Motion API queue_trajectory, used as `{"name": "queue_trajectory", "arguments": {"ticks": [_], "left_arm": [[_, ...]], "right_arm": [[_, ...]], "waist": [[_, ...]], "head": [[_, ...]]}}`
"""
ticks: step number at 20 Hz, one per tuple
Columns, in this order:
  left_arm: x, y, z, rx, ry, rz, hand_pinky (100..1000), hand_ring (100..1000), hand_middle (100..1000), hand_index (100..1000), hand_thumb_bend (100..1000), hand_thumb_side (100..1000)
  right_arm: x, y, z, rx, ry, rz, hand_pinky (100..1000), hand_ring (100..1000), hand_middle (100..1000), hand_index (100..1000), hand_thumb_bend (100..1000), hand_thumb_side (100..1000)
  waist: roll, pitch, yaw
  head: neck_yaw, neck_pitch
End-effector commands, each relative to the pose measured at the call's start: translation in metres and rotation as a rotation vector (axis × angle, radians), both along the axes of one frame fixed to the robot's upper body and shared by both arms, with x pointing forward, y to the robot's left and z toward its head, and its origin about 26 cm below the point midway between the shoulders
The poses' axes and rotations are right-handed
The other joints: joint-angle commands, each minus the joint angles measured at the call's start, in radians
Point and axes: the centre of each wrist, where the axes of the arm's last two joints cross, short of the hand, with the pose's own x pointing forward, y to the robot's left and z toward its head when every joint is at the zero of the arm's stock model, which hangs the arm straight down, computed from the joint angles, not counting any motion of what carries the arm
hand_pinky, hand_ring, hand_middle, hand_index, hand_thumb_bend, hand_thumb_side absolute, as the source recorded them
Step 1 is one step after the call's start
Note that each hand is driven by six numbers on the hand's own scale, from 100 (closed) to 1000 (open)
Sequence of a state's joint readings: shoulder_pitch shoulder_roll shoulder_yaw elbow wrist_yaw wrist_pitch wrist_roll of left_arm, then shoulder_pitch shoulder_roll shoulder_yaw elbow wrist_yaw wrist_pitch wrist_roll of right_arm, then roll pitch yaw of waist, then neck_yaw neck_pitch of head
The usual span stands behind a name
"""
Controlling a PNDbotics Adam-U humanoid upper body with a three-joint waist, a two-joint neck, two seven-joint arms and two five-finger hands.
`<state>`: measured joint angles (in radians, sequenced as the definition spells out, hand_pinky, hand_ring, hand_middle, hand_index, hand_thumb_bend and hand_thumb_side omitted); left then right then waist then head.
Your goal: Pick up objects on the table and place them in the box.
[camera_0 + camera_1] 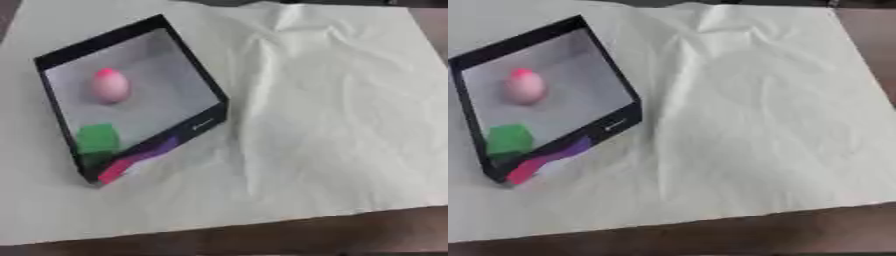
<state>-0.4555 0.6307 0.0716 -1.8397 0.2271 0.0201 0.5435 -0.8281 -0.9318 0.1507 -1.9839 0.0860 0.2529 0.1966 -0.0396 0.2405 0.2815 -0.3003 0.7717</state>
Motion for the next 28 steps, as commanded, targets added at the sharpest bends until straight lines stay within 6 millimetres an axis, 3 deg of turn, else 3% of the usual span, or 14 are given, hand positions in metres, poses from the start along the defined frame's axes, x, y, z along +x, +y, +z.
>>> {"name": "queue_trajectory", "arguments": {"ticks": [1,6,14,21,28], "left_arm": [[-0.006,0.004,0.020,0.045,-0.062,0.017,721,604,783,838,406,485],[-0.006,-0.002,0.028,0.063,-0.080,-0.006,721,604,783,838,408,480],[-0.006,-0.006,0.036,0.074,-0.096,-0.028,722,605,782,838,411,475],[-0.005,-0.010,0.040,0.080,-0.101,-0.046,722,604,782,838,413,473],[-0.004,-0.011,0.040,0.084,-0.095,-0.054,721,602,781,838,412,478]], "right_arm": [[0.015,0.023,-0.005,-0.108,0.073,-0.027,791,597,599,720,220,100],[0.057,0.056,-0.019,-0.207,0.135,-0.028,793,600,601,722,223,100],[0.099,0.092,-0.043,-0.260,0.198,-0.007,797,599,602,723,201,100],[0.115,0.121,-0.072,-0.330,0.249,0.036,799,603,606,727,204,100],[0.121,0.136,-0.105,-0.404,0.304,0.070,802,609,611,730,205,100]], "waist": [[0.000,-0.037,0.009],[-0.002,-0.032,0.038],[-0.002,-0.021,0.079],[0.001,-0.018,0.103],[-0.005,-0.012,0.114]], "head": [[-0.015,-0.002],[-0.041,-0.002],[-0.070,-0.002],[-0.090,-0.002],[-0.097,-0.002]]}}
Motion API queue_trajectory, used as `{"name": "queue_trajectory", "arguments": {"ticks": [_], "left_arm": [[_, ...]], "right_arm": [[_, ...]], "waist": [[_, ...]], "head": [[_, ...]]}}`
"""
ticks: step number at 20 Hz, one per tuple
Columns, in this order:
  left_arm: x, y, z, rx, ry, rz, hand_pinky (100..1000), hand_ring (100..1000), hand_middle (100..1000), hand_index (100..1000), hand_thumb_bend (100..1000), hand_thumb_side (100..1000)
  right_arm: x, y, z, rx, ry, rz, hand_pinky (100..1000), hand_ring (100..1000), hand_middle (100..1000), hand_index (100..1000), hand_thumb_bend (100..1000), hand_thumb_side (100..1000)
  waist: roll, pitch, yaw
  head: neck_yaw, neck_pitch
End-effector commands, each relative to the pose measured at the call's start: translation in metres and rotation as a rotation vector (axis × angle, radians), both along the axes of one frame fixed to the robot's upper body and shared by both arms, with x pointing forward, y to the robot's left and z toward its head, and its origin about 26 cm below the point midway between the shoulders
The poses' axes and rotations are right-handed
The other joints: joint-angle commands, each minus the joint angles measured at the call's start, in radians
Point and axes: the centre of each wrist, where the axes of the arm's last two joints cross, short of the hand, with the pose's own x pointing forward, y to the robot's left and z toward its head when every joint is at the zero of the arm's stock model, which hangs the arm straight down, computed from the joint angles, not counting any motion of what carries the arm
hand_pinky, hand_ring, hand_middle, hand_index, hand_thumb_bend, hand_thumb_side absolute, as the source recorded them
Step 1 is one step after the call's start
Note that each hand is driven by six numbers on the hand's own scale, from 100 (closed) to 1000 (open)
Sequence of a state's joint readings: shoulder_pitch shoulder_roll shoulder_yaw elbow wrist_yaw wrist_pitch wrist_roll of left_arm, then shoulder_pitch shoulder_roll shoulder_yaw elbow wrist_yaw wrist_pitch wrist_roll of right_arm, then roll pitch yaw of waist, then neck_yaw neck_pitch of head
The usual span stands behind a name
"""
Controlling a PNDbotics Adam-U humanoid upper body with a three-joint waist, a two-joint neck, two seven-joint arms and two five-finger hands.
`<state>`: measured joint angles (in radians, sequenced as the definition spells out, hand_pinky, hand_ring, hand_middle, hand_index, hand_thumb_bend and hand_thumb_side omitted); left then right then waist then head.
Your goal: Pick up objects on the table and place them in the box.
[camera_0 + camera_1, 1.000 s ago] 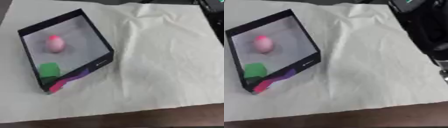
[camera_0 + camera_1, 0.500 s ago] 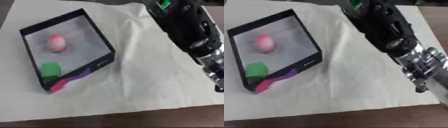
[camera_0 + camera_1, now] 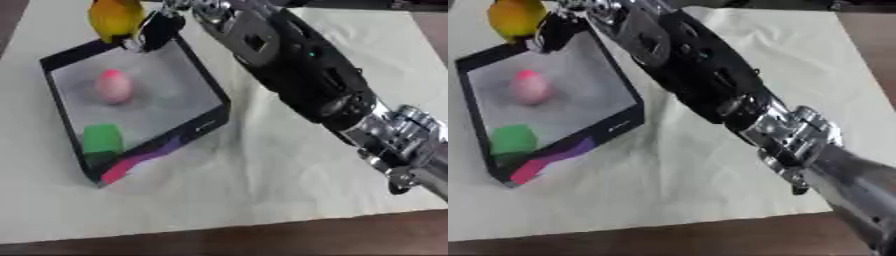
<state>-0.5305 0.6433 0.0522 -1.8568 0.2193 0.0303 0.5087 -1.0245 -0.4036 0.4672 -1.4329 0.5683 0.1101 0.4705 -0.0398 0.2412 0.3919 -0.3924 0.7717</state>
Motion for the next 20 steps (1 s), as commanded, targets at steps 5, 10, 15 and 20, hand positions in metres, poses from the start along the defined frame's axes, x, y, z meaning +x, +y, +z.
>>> {"name": "queue_trajectory", "arguments": {"ticks": [5,10,15,20], "left_arm": [[-0.003,0.000,0.013,0.021,-0.034,-0.005,720,600,781,838,413,481],[-0.003,-0.001,0.013,0.011,-0.037,-0.011,720,599,781,838,414,483],[-0.002,-0.002,0.012,0.005,-0.035,-0.014,719,598,780,838,414,484],[-0.002,-0.001,0.011,0.002,-0.031,-0.010,719,597,780,838,415,486]], "right_arm": [[0.001,0.008,-0.013,-0.065,0.003,0.025,803,612,614,732,210,105],[0.004,0.013,-0.027,-0.082,0.032,0.032,806,610,613,732,198,110],[0.002,0.018,-0.029,-0.080,0.039,0.050,806,611,613,732,194,102],[0.002,0.016,-0.032,-0.106,0.035,0.052,849,772,772,834,383,162]], "waist": [[-0.010,-0.010,0.006],[-0.012,-0.005,0.017],[-0.015,0.000,0.026],[-0.018,0.001,0.028]], "head": [[-0.004,-0.002],[-0.014,-0.002],[-0.021,-0.002],[-0.017,-0.002]]}}
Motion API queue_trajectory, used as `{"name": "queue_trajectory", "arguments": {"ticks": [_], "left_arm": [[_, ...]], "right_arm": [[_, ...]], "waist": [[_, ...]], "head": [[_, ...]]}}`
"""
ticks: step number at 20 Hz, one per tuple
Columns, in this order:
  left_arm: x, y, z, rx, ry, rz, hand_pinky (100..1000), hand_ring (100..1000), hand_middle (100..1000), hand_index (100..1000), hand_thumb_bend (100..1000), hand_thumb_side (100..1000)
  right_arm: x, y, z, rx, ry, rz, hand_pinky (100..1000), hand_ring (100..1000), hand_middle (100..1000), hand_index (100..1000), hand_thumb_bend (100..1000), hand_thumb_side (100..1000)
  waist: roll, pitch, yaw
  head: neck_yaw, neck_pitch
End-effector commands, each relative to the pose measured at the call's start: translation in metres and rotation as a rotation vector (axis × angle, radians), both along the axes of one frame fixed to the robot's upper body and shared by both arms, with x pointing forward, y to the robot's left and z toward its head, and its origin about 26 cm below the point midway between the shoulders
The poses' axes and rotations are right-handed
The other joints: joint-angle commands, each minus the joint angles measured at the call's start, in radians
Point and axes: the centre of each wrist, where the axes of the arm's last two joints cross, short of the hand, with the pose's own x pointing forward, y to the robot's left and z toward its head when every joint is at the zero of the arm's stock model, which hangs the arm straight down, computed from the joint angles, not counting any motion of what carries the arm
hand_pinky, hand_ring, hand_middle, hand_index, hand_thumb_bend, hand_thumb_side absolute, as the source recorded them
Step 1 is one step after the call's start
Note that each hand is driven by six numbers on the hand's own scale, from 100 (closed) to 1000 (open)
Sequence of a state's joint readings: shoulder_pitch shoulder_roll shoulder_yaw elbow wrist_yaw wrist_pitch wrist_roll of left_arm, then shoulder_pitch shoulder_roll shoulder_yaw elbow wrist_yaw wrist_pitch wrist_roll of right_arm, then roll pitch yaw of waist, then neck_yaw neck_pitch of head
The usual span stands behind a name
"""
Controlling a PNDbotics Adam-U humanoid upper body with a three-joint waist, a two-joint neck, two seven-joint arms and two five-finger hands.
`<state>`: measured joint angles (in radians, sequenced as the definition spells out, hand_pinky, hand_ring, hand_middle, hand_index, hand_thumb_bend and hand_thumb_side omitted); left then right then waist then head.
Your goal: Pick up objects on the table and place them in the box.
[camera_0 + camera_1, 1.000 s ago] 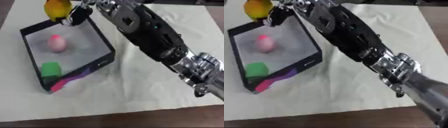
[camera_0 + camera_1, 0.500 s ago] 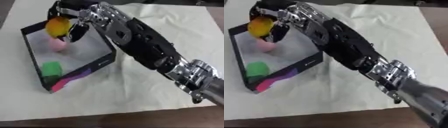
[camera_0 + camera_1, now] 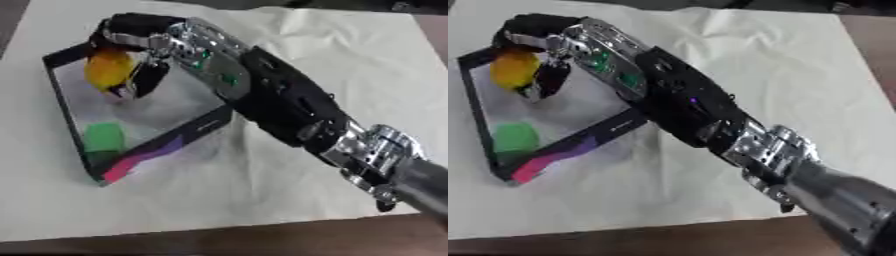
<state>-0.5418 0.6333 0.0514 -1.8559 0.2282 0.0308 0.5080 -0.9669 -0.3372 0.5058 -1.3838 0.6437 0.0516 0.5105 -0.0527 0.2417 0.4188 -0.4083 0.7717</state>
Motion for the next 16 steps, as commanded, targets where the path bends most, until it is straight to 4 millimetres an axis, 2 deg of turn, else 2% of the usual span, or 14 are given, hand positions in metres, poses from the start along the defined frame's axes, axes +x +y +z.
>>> {"name": "queue_trajectory", "arguments": {"ticks": [1,5,8,12,13,16], "left_arm": [[-0.002,0.002,0.008,0.015,-0.025,0.006,718,597,780,837,415,486],[-0.002,0.003,0.007,0.014,-0.021,0.010,718,597,780,838,416,486],[-0.002,0.004,0.007,0.014,-0.020,0.012,718,597,780,838,417,486],[-0.002,0.005,0.006,0.015,-0.019,0.019,718,597,779,838,417,484],[-0.003,0.006,0.006,0.015,-0.019,0.023,719,599,780,838,417,481],[-0.005,0.012,0.004,0.014,-0.024,0.056,720,602,780,838,421,475]], "right_arm": [[-0.002,0.000,0.012,-0.009,-0.048,0.017,873,812,804,863,437,286],[-0.006,-0.005,0.025,0.020,-0.121,0.030,900,855,838,893,495,403],[-0.010,-0.009,0.034,0.055,-0.150,0.033,902,854,839,894,489,402],[-0.017,-0.016,0.048,0.117,-0.164,0.030,901,847,834,891,457,375],[-0.019,-0.020,0.053,0.144,-0.163,0.023,902,840,829,888,407,336],[-0.037,-0.050,0.085,0.321,-0.191,0.003,905,825,816,881,318,234]], "waist": [[-0.005,0.000,0.000],[-0.005,-0.001,-0.002],[-0.004,-0.003,-0.005],[-0.001,-0.007,-0.011],[-0.001,-0.010,-0.014],[0.001,-0.025,-0.033]], "head": [[-0.001,-0.002],[0.001,-0.002],[0.002,-0.002],[0.005,-0.002],[0.006,-0.002],[0.023,-0.002]]}}
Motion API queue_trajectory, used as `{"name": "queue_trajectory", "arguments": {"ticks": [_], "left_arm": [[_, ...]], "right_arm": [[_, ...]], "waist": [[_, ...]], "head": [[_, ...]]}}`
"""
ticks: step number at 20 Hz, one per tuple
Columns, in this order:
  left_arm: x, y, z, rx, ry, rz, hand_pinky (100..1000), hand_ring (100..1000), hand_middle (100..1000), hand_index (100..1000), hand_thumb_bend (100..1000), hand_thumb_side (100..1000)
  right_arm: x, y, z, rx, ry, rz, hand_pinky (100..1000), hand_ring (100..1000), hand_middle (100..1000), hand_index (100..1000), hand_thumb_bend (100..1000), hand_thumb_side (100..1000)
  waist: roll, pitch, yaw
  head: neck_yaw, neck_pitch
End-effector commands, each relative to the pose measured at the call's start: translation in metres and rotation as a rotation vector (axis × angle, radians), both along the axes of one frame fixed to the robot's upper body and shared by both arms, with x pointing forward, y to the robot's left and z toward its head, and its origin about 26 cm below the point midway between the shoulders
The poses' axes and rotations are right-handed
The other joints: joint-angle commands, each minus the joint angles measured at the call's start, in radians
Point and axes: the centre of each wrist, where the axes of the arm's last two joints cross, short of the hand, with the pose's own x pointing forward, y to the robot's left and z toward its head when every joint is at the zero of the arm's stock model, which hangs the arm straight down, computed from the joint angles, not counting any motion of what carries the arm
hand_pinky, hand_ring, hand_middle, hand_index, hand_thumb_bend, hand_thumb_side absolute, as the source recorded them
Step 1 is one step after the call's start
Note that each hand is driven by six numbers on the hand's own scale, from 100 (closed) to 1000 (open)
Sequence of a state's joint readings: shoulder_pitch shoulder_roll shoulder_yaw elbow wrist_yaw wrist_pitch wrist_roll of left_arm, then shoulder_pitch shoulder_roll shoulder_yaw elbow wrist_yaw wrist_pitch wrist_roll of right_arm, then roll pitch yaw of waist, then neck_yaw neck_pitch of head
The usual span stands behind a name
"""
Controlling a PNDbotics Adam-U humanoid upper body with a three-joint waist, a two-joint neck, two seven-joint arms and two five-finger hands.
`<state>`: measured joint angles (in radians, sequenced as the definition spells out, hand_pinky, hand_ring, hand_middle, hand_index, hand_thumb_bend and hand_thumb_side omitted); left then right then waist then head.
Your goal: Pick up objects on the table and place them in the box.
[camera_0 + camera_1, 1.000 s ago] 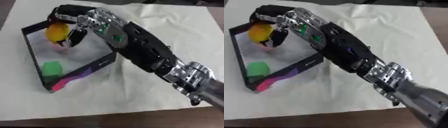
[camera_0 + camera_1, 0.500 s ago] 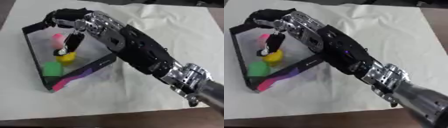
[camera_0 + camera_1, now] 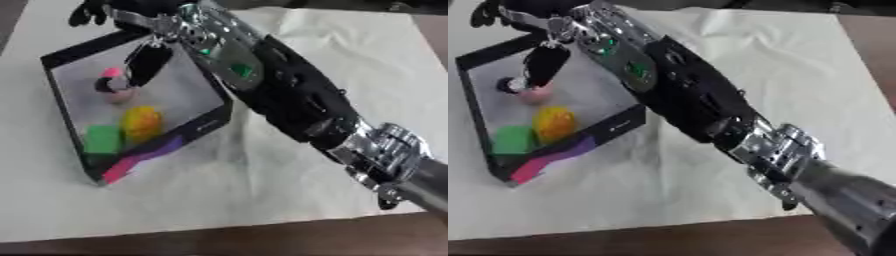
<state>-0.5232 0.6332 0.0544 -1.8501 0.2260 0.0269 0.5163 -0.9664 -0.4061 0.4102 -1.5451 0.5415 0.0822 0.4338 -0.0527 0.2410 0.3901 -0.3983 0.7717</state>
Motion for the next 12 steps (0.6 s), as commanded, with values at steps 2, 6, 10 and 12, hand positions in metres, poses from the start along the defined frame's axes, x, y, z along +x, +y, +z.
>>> {"name": "queue_trajectory", "arguments": {"ticks": [2,6,10,12], "left_arm": [[-0.006,0.014,0.009,0.014,-0.040,0.071,720,604,780,838,424,472],[-0.007,0.022,0.000,-0.001,-0.020,0.113,718,600,779,838,421,481],[-0.006,0.024,-0.007,-0.009,0.004,0.116,716,596,778,838,419,489],[-0.006,0.024,-0.010,-0.013,0.011,0.116,716,595,778,838,419,492]], "right_arm": [[-0.037,-0.053,0.061,0.278,-0.082,-0.006,913,813,803,872,182,188],[-0.087,-0.114,0.093,0.591,-0.127,-0.014,927,815,804,869,100,246],[-0.105,-0.159,0.087,0.795,-0.151,-0.060,936,812,797,869,100,207],[-0.106,-0.176,0.075,0.890,-0.158,-0.086,936,806,783,860,100,209]], "waist": [[0.000,-0.037,-0.019],[-0.003,-0.055,-0.055],[0.000,-0.059,-0.082],[0.001,-0.055,-0.093]], "head": [[0.030,-0.002],[0.079,-0.002],[0.117,-0.002],[0.141,-0.002]]}}
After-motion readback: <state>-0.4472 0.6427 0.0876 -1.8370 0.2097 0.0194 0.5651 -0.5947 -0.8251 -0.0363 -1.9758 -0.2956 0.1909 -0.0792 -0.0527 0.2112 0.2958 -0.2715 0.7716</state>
